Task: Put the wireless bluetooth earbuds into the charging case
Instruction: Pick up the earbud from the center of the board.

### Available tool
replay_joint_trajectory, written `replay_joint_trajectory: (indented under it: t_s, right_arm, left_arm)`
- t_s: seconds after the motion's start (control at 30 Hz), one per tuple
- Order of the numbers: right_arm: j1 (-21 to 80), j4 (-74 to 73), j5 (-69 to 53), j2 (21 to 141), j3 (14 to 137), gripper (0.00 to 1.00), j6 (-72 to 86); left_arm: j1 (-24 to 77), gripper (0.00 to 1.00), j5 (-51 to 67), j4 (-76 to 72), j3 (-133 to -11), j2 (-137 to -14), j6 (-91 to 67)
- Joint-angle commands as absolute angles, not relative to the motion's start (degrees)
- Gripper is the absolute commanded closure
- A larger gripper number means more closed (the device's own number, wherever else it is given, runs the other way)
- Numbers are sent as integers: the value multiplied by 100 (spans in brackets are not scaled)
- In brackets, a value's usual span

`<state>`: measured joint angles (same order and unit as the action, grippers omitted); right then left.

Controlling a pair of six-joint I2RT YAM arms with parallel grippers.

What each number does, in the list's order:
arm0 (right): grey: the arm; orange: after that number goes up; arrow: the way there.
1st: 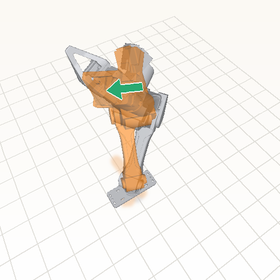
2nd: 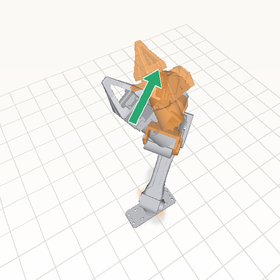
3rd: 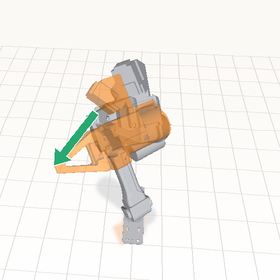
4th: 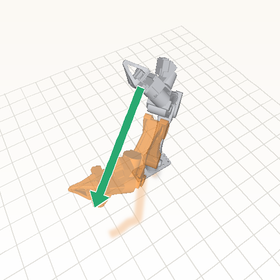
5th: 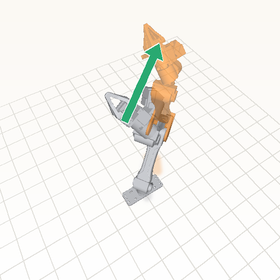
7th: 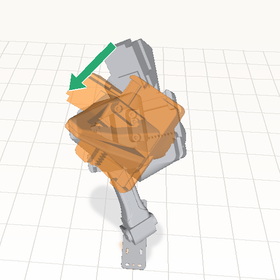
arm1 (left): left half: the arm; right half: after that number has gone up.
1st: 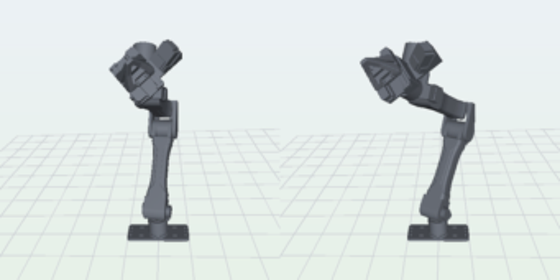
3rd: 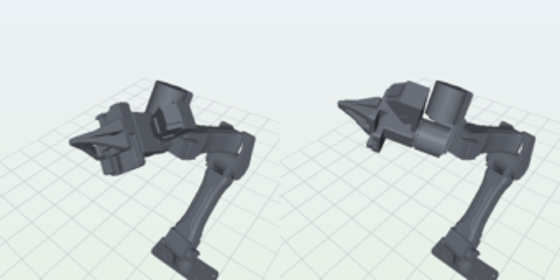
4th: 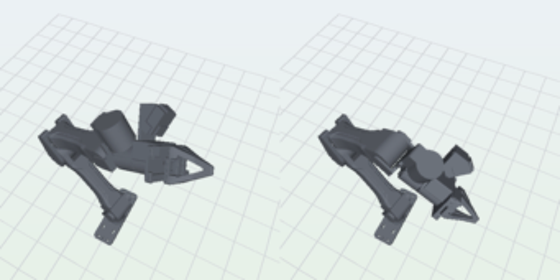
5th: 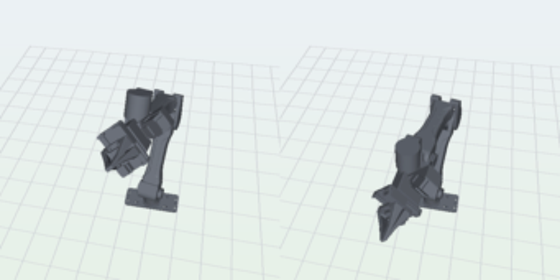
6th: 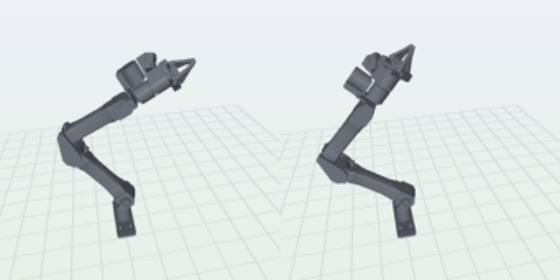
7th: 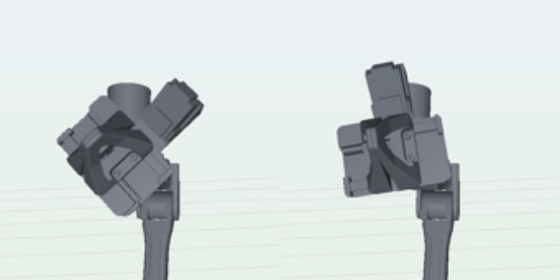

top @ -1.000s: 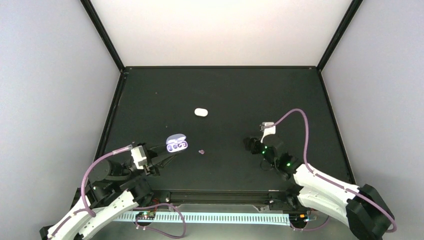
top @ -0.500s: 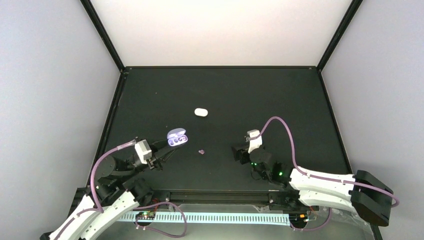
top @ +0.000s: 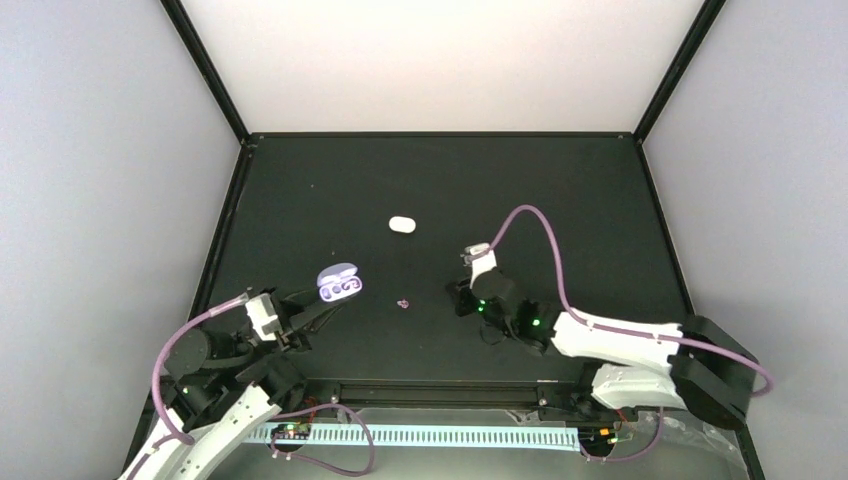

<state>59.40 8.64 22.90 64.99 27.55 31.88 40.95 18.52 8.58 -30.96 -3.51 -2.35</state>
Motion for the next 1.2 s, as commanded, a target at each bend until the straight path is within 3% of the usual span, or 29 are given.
replay_joint_trajectory:
  t_s: [0.0,0.53,1.17]
  right_arm:
    - [6017,667,1048,7365,3315,68,3376]
    - [6419,-164,121,9643,5543,70,3437]
    - [6356,-1414,1046,10700,6911,70,2015]
  left_arm:
    - [4070,98,1841,748,-3111,-54,-306]
    - [4071,99,2099,844,-3211,-28,-213]
    - [4074,99,1910,929,-3243,8,-123]
